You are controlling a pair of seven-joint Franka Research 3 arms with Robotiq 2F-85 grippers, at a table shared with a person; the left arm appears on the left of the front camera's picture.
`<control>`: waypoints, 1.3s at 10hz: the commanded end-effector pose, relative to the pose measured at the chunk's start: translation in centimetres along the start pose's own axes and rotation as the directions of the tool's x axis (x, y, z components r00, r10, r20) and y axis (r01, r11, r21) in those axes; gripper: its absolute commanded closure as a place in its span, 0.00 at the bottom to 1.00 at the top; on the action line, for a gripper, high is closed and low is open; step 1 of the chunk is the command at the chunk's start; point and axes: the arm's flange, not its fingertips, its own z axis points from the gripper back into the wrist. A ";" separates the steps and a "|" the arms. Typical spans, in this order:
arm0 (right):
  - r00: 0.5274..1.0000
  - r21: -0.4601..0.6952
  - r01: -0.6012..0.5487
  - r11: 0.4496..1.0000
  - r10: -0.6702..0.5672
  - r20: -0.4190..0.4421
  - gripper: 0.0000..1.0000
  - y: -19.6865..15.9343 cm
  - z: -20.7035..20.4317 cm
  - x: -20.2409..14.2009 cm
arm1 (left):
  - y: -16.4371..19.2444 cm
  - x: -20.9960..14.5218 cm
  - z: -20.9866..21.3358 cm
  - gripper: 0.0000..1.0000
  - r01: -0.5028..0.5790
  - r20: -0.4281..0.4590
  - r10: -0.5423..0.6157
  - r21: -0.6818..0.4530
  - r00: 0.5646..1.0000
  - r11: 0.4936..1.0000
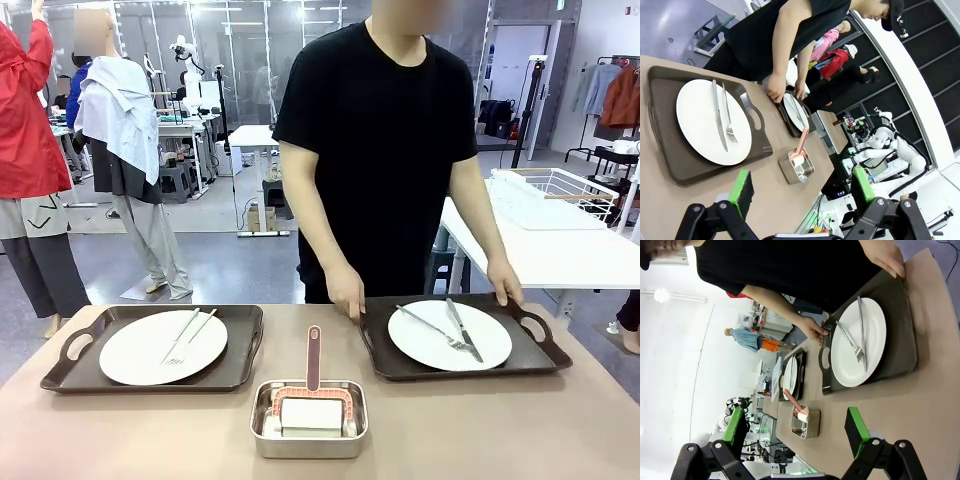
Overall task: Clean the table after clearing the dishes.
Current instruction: When the left (or right) Handle tray is removed, use the left hand (or right hand) to clean the left (or right) side of the table with the Lint Roller.
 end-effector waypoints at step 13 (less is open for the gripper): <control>0.926 -0.069 -0.255 0.964 0.223 -0.306 0.00 6.9 -12.2 1.0 | -0.1 -0.1 0.4 0.00 0.001 0.006 -0.001 0.001 1.000 1.000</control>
